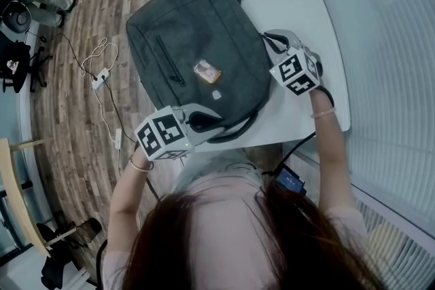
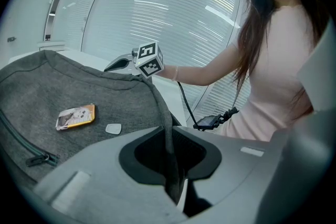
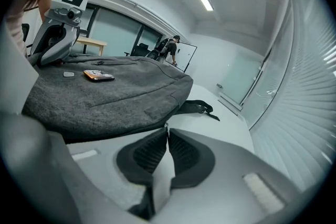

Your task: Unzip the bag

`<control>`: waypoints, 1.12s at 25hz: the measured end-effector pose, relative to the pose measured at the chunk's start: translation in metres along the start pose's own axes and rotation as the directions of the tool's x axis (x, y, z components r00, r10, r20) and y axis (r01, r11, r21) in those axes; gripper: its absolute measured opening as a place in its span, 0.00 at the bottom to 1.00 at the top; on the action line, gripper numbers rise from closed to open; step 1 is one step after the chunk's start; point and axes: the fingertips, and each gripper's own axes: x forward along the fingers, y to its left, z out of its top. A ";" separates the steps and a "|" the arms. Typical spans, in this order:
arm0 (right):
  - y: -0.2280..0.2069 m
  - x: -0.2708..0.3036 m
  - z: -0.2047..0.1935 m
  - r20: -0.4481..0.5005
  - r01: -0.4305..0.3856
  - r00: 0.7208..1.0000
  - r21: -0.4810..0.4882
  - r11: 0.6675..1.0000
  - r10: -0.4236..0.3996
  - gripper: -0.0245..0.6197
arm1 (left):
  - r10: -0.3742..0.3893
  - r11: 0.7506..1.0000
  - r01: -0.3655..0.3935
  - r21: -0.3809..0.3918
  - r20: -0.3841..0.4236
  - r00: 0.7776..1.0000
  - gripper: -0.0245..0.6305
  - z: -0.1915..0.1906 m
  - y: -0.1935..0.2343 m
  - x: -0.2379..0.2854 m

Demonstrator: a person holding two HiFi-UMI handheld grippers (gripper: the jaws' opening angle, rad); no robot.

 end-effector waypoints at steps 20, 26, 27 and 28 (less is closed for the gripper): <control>-0.012 0.022 0.007 0.016 -0.039 0.999 -0.058 0.998 0.040 0.08 | -0.012 1.000 0.012 -0.009 -0.001 1.000 0.12 0.000 0.000 0.007; -0.010 0.020 0.011 0.034 -0.063 0.997 0.008 0.998 0.063 0.08 | -0.013 1.000 0.013 -0.019 0.022 1.000 0.12 0.005 -0.003 0.000; -0.010 0.020 0.011 0.038 -0.065 0.997 0.018 0.998 0.065 0.08 | -0.004 1.000 0.005 -0.010 0.031 0.999 0.12 0.006 -0.003 -0.001; -0.010 0.021 0.011 0.040 -0.066 0.997 0.027 0.997 0.065 0.08 | 0.004 1.000 -0.004 0.000 0.041 0.999 0.13 0.006 -0.003 -0.002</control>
